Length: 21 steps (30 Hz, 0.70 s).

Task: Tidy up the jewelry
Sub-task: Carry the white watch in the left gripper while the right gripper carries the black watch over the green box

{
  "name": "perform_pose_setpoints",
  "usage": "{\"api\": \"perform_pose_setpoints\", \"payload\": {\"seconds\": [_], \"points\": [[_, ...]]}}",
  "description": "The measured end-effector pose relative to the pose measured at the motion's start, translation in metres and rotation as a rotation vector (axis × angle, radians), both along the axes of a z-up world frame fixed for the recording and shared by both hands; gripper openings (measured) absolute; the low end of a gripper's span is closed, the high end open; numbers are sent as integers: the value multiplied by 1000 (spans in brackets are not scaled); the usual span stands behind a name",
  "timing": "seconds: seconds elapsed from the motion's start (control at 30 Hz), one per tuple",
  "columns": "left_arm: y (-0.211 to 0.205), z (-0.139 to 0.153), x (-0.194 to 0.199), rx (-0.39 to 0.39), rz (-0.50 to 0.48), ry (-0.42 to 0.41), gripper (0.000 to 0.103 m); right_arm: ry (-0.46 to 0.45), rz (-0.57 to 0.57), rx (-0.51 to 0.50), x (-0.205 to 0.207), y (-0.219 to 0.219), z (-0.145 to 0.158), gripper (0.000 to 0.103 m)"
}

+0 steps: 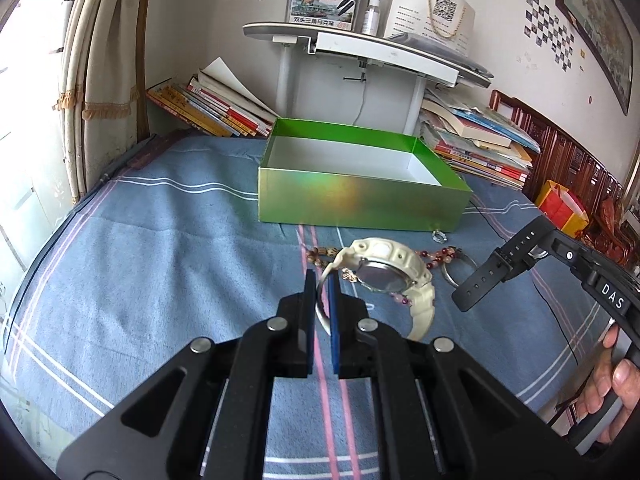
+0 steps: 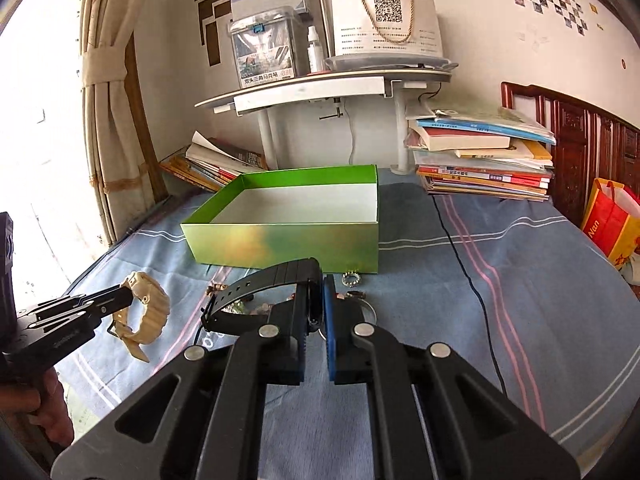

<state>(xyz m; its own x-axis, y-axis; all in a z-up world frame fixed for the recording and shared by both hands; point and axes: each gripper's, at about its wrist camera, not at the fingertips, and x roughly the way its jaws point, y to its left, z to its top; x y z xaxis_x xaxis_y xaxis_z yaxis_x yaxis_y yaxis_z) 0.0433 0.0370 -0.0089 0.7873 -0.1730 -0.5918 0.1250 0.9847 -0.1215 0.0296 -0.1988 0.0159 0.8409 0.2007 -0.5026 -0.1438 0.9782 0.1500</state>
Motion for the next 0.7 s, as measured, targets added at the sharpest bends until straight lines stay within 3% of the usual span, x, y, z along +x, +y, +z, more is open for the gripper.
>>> {"api": "perform_pose_setpoints", "payload": {"seconds": [0.7], "points": [[-5, 6, -22, 10, -4, -23, 6, 1, 9, 16, -23, -3, -2, 8]]}}
